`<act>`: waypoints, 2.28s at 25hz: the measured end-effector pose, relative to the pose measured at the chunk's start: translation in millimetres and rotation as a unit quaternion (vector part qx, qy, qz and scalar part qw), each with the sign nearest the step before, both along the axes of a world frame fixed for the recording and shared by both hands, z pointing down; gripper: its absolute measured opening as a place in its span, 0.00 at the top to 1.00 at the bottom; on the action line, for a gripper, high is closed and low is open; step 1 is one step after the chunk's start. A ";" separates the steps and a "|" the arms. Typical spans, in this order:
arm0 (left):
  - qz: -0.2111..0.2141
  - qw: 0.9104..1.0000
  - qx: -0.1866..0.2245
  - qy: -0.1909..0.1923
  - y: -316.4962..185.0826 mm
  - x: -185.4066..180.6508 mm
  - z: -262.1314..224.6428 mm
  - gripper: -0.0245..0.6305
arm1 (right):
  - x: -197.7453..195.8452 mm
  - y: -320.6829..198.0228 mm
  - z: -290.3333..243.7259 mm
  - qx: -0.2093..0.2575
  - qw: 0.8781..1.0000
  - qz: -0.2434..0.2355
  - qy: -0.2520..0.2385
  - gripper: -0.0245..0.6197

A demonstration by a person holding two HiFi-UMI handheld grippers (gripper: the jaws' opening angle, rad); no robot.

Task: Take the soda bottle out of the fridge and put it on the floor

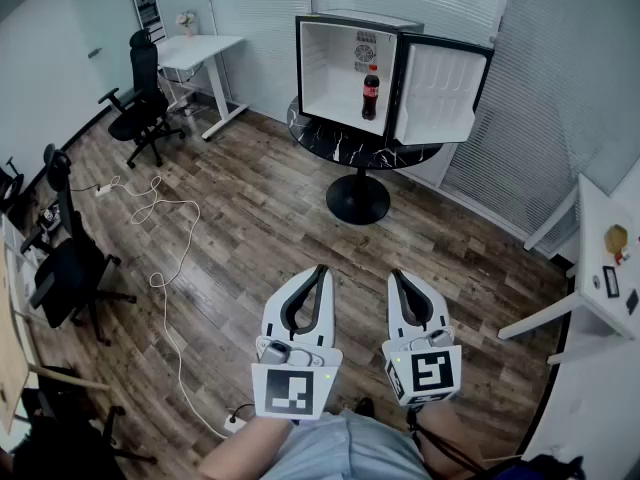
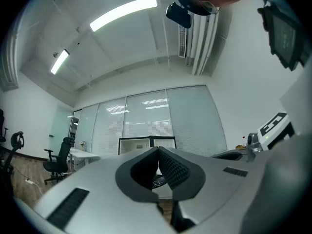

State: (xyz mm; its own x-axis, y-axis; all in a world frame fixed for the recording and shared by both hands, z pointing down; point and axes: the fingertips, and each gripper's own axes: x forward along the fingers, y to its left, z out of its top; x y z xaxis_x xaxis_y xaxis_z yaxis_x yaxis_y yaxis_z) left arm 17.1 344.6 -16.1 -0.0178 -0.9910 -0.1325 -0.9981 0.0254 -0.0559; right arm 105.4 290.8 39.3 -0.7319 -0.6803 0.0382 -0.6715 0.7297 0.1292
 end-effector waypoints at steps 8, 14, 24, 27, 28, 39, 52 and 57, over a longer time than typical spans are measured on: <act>0.008 1.000 0.002 -0.001 9.9 -39.8 3.7 0.94 | -41.0 8.5 4.7 -0.001 1.000 0.002 -0.005 0.94; 0.018 1.000 -0.003 -0.004 17.0 -79.7 7.9 0.94 | -70.7 6.7 1.5 0.002 0.999 0.038 -0.019 0.94; 0.017 0.999 -0.019 0.021 -2.2 -128.9 34.3 0.94 | -96.1 -22.3 14.0 -0.010 0.998 0.069 -0.009 0.94; 0.016 0.999 -0.024 0.021 -16.0 -140.7 41.4 0.94 | -105.4 -36.7 19.2 -0.013 0.997 0.070 -0.011 0.94; 0.016 0.999 -0.025 0.022 -22.3 -144.4 43.8 0.94 | -108.2 -43.2 21.5 -0.015 0.997 0.071 -0.013 0.94; 0.019 0.999 -0.043 0.018 -156.2 -174.6 56.4 0.94 | -140.2 -171.3 41.9 -0.041 0.997 0.069 -0.014 0.94; 0.003 0.998 -0.057 0.002 -301.2 -207.4 56.2 0.94 | -182.3 -329.7 40.9 -0.047 0.997 0.047 -0.033 0.94; -0.001 0.998 -0.056 0.006 -329.8 -220.4 59.5 0.94 | -194.0 -358.7 45.6 -0.048 0.997 0.046 -0.030 0.94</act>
